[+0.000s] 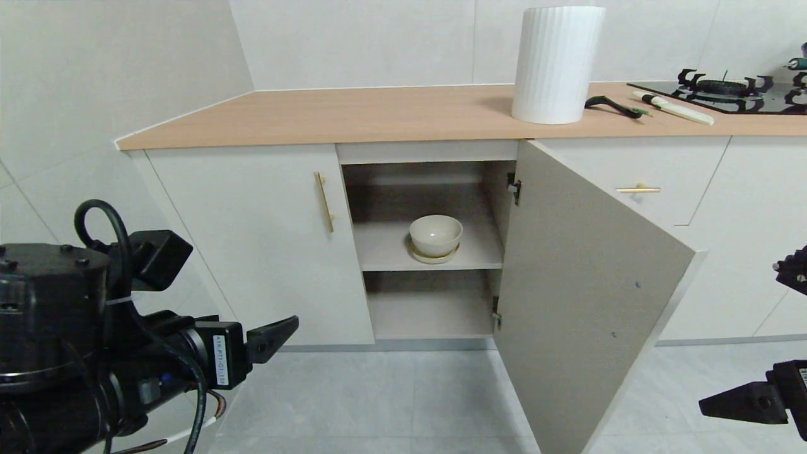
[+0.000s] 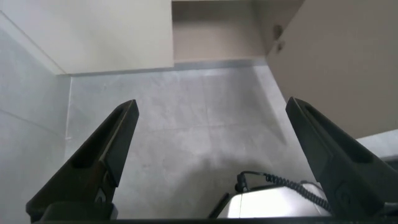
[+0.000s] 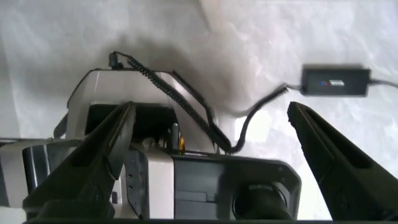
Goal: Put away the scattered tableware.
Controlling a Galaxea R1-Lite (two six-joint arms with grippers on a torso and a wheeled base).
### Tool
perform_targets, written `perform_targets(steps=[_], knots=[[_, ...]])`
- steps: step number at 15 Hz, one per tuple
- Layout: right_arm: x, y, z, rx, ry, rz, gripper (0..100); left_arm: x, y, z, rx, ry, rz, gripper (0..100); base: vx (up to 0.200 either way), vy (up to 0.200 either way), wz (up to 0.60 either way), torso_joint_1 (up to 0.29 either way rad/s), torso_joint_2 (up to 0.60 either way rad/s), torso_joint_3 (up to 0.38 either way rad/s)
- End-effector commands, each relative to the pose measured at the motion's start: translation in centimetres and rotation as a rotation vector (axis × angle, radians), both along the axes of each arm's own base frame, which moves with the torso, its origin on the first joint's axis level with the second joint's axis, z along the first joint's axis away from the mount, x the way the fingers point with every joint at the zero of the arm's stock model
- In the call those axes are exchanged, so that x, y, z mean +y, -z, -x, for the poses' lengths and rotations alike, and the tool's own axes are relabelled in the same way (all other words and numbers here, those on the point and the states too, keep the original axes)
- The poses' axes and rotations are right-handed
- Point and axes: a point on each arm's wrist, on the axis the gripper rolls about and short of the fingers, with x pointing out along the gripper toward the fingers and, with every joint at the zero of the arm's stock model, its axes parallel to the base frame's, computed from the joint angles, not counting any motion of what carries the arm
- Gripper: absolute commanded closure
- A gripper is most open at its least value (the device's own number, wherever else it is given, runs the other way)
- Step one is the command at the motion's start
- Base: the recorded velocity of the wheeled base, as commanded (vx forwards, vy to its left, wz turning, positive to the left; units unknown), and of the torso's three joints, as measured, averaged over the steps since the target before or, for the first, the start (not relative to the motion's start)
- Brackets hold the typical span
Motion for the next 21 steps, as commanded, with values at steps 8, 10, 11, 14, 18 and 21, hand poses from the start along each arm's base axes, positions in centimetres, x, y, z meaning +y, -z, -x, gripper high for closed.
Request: perform_targets(steps=[8,10,11,14,18,21], knots=[[-4.0,-0.7,-4.4,-0.075,0.323,0.043,0,0.0,0.0,0.0,-0.002,-0.002,0.001,0,0.000,0.000,0.00,0.000,0.00,0.000],[-4.3,-0.3,-5.9,-0.091,0.373,0.041,0,0.0,0.0,0.0,-0.002,-0.001,0.001,0,0.000,0.000,0.00,0.000,0.00,0.000],[-4.3,-0.1,-6.8,-0.108,0.403,0.018,0,0.0,0.0,0.0,-0.002,-0.001,0.001,0,0.000,0.000,0.00,0.000,0.00,0.000],[-4.1,0.8,-8.5,-0.134,0.442,-0.018,0,0.0,-0.1,0.0,-0.003,-0.002,0.001,0,0.000,0.000,0.00,0.000,0.00,0.000],[-3.6,2.1,-10.8,-0.158,0.488,-0.065,0,0.0,-0.1,0.0,-0.004,-0.003,0.004,0,0.000,0.000,0.00,0.000,0.00,0.000],[-3.2,2.3,-10.9,-0.163,0.475,-0.086,0,0.0,-0.1,-0.1,-0.004,-0.003,0.004,0,0.000,0.000,0.00,0.000,0.00,0.000]])
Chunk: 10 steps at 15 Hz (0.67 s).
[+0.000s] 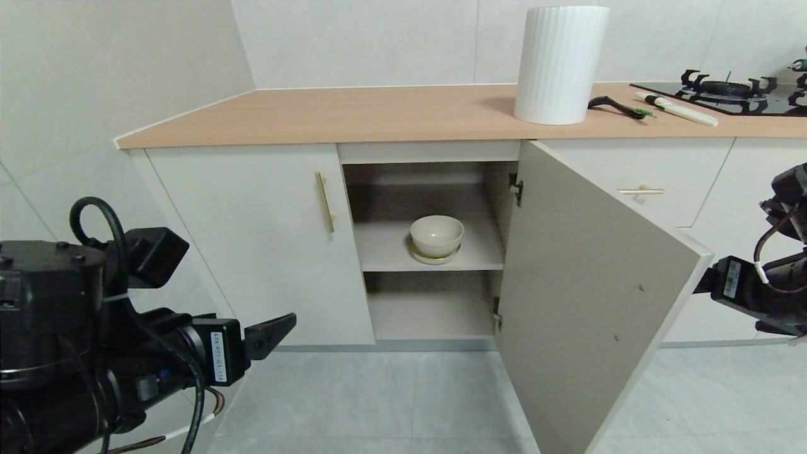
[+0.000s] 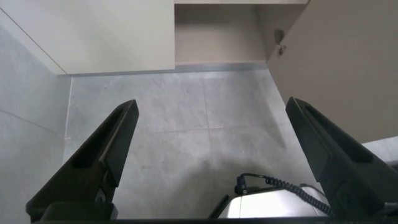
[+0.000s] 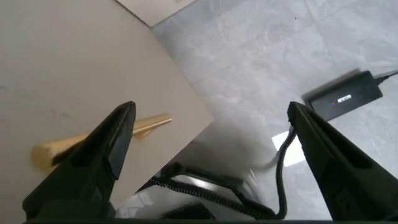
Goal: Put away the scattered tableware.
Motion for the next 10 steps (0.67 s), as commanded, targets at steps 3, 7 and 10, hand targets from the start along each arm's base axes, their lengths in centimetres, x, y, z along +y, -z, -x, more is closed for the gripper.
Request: perform_targets(steps=[3,7,10], knots=[[2.4,0.7,0.2,0.027,-0.093,-0.011,0,0.0,-0.2,0.0,-0.007,-0.002,0.004,0,0.000,0.000,0.00,0.000,0.00,0.000],[6.5,1.1,0.1,0.016,-0.311,-0.080,0,0.1,-0.7,0.2,-0.031,-0.008,0.012,0,0.000,0.000,0.00,0.000,0.00,0.000],[10.5,2.6,-1.5,0.014,-0.473,-0.066,0,0.2,-0.9,0.2,-0.040,-0.023,0.009,0,0.000,0.000,0.00,0.000,0.00,0.000]])
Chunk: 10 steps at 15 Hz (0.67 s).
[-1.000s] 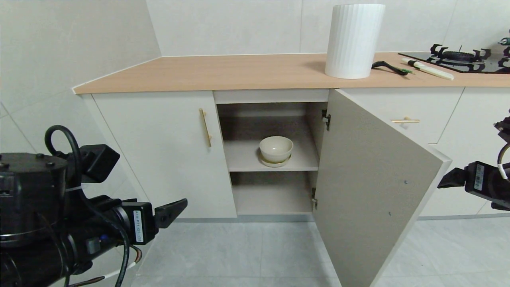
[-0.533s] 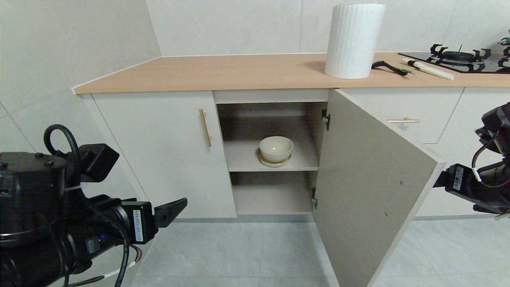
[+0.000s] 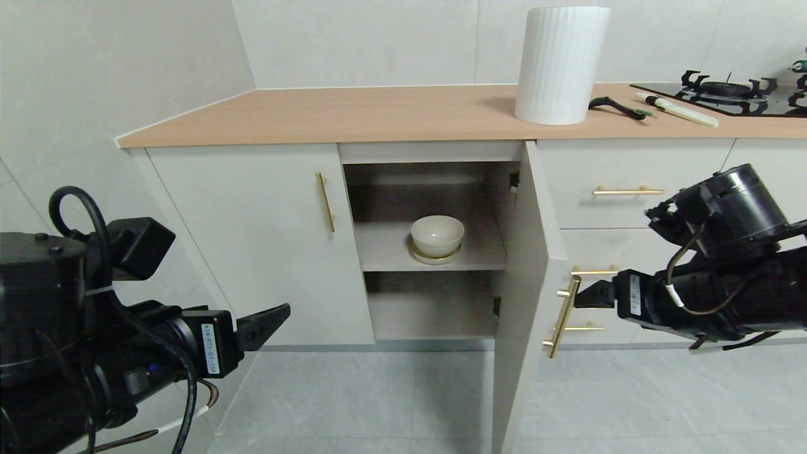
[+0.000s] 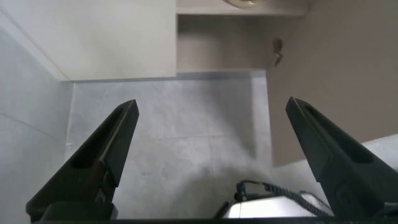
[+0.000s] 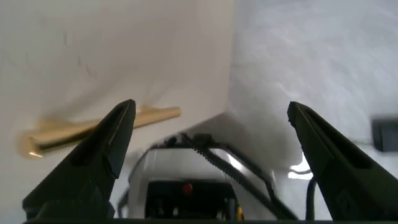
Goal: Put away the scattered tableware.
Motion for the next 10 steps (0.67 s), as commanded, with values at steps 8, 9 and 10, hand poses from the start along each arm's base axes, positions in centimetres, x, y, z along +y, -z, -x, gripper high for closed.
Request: perform_targets(steps=[8,9,10], knots=[[6.7,3.7,-5.2,-0.114,-0.226,-0.041,0,0.0,-0.1,-0.1,-0.008,-0.026,-0.012,0,0.000,0.000,0.00,0.000,0.00,0.000],[7.0,4.4,-5.6,-0.109,-0.224,-0.039,0,0.0,-0.1,-0.1,-0.008,-0.026,-0.012,0,0.000,0.000,0.00,0.000,0.00,0.000],[7.3,5.0,-6.1,-0.108,-0.219,-0.036,0,0.0,-0.1,-0.1,-0.008,-0.026,-0.012,0,0.000,0.000,0.00,0.000,0.00,0.000]])
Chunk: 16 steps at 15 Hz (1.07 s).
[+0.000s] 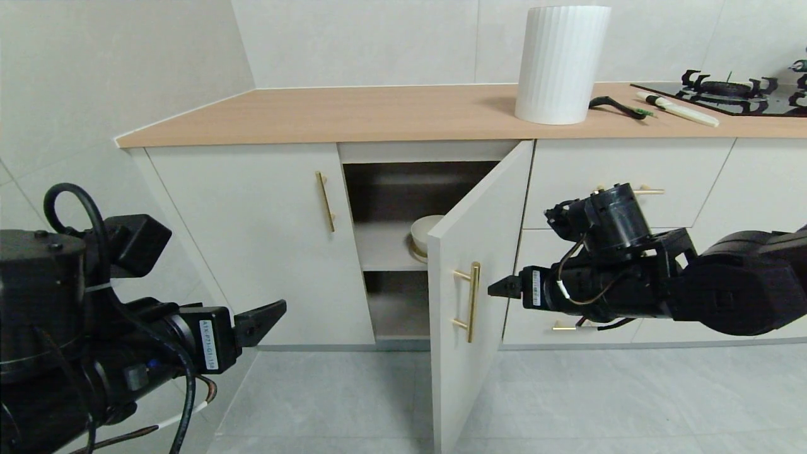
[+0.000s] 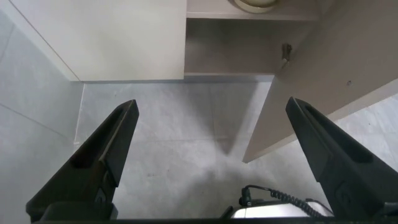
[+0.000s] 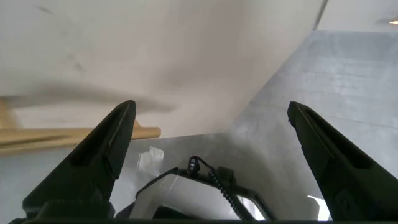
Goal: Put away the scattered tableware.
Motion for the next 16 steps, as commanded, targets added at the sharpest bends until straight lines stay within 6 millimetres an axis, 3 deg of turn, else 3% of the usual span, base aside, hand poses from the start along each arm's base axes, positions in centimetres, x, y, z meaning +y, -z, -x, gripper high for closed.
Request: perform_targets(steps=[1,9,16], knots=[[0.6,1.8,-0.9,0.030,0.006,0.020,0,0.0,0.1,0.0,0.002,-0.001,-0.001,0,0.000,0.000,0.00,0.000,0.00,0.000],[1.0,2.4,-1.5,0.021,0.040,-0.025,0,-0.1,0.1,0.2,0.003,0.015,-0.010,0,0.000,0.000,0.00,0.000,0.00,0.000],[2.8,3.7,-2.5,-0.009,0.090,-0.107,0,-0.1,0.3,0.2,0.007,0.018,-0.022,0,0.200,0.000,0.00,-0.001,0.00,0.002]])
